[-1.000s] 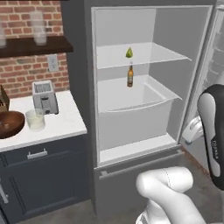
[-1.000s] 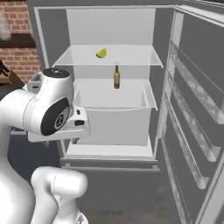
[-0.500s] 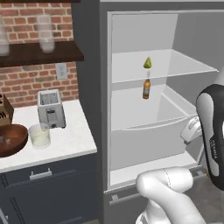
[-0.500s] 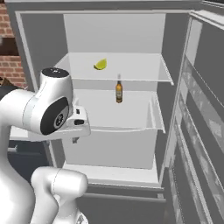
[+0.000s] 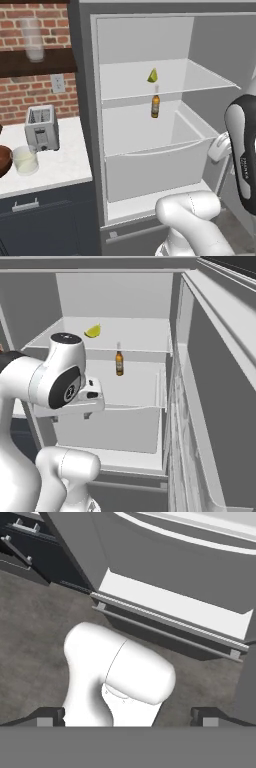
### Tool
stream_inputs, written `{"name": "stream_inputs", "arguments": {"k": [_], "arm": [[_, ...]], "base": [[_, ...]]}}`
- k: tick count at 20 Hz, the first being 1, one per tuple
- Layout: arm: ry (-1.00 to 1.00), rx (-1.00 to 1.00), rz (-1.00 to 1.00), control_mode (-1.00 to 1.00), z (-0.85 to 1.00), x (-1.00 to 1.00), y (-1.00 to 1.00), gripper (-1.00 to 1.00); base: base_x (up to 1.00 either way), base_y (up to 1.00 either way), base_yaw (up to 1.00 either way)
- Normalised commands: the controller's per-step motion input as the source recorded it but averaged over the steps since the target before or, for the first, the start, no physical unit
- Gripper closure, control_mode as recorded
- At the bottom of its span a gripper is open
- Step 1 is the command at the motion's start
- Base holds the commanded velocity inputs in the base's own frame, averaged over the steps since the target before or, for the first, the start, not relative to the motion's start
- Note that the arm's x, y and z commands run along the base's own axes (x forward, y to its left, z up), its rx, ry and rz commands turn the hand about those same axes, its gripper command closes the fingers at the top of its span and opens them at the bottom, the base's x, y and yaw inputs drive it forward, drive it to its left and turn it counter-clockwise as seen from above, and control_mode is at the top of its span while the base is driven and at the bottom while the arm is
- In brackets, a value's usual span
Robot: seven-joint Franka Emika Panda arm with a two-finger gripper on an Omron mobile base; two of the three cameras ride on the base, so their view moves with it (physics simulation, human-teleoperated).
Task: Grab a lemon wedge from the fridge and one ice cube from the ice bowl, and put them in the glass of lemonade.
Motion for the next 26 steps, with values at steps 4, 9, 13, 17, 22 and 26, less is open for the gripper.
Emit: {"name": "stream_inputs", "arguments": {"k": [4, 9, 13, 17, 22, 26], "arm": [[0.00, 0.00, 0.00, 1.00, 0.00, 0.00, 0.00, -1.00], [-0.01, 0.00, 0.00, -1.00, 0.03, 0.00, 0.11, -1.00], [-0.05, 0.00, -0.01, -1.00, 0.11, 0.00, 0.15, -1.00], [-0.16, 0.07, 0.00, -1.00, 0.32, -0.07, 0.12, -1.00], [-0.23, 0.13, 0.00, -1.00, 0.35, -0.12, 0.10, -1.00], [-0.19, 0.09, 0.00, -1.00, 0.72, 0.09, 0.20, -1.00]], "base": [[0.07, 0.10, 0.00], [0.01, 0.03, 0.00], [0.00, 0.00, 0.00], [0.00, 0.00, 0.00], [0.00, 0.00, 0.00], [0.00, 0.00, 0.00]]}}
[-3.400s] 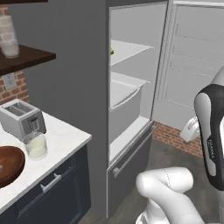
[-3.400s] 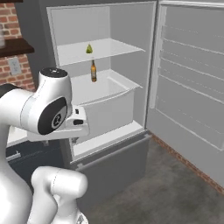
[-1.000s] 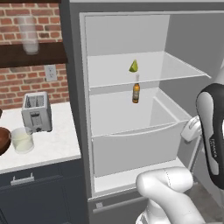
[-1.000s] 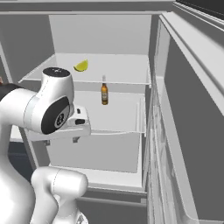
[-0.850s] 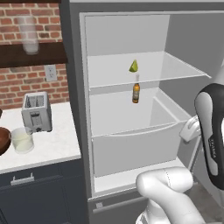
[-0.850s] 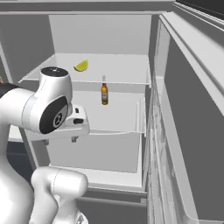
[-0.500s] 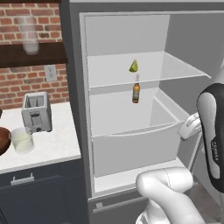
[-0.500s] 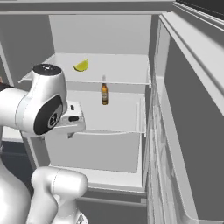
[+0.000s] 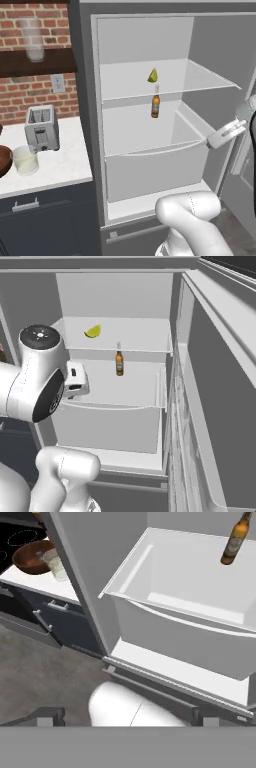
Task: Grab a lemon wedge from the fridge and one ice cube from the ice bowl, and put them in the glass of lemonade.
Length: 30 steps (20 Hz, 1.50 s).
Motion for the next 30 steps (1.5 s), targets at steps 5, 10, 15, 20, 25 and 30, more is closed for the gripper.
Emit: {"name": "stream_inputs", "arguments": {"k": [5, 10, 15, 20, 25, 30], "arm": [[-0.04, 0.00, -0.03, -1.00, 0.97, 0.32, 0.19, -1.00], [-0.05, 0.00, -0.14, -1.00, 0.78, 0.71, 0.34, -1.00], [0.00, 0.07, -0.20, -1.00, -0.15, 1.00, 0.09, -1.00], [0.00, 0.16, -0.13, -1.00, -0.64, 0.99, 0.00, -1.00], [-0.02, 0.10, -0.11, -1.00, -0.10, 0.40, 0.07, -1.00], [-0.04, 0.00, -0.11, -1.00, 0.00, 0.08, 0.23, -1.00]], "base": [[0.00, 0.00, 0.00], [0.00, 0.00, 0.00], [0.00, 0.00, 0.00], [0.00, 0.00, 0.00], [0.00, 0.00, 0.00], [0.00, 0.00, 0.00]]}}
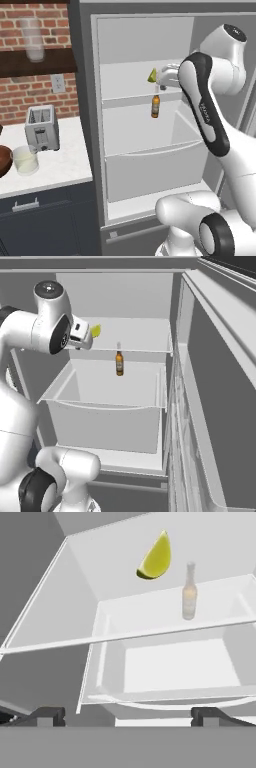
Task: Grab a lemon wedge from the fridge and one ice cube from the ice bowl, and put them in the glass of lemonade.
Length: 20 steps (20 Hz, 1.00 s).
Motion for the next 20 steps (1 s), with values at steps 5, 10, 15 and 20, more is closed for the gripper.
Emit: {"name": "stream_inputs", "arguments": {"k": [5, 10, 15, 20], "arm": [[0.00, -0.04, -0.12, -1.00, 0.01, 0.37, 0.36, -1.00], [0.10, -0.11, -0.03, -1.00, 0.23, 0.53, 0.11, -1.00], [0.09, -0.09, 0.00, -1.00, 0.04, 0.50, -0.03, -1.00], [0.00, 0.00, 0.00, -1.00, -0.12, 0.36, -0.13, -1.00]], "base": [[0.00, 0.00, 0.00], [0.00, 0.00, 0.00], [0.00, 0.00, 0.00], [0.00, 0.00, 0.00]]}}
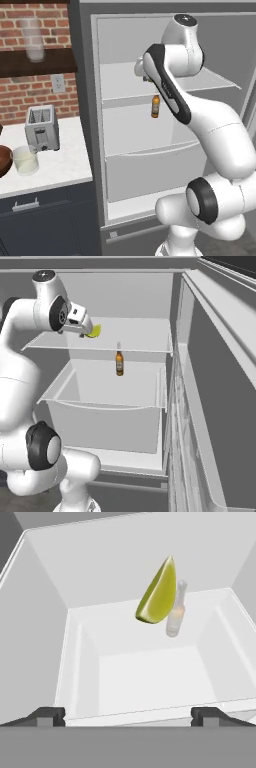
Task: Grab a lemon wedge from the fridge and one ice cube from the ice bowl, and put them in the glass of lemonade.
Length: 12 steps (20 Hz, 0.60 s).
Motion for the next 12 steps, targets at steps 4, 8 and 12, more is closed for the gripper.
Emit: {"name": "stream_inputs", "arguments": {"k": [4, 8, 12], "arm": [[0.00, 0.00, 0.00, -1.00, -0.26, 0.51, -0.13, -1.00], [0.00, -0.01, 0.00, -1.00, -0.08, 0.49, -0.20, -1.00], [0.00, -0.02, 0.00, -1.00, 0.00, 0.42, -0.14, -1.00]], "base": [[0.00, 0.00, 0.00], [0.00, 0.00, 0.00], [0.00, 0.00, 0.00]]}}
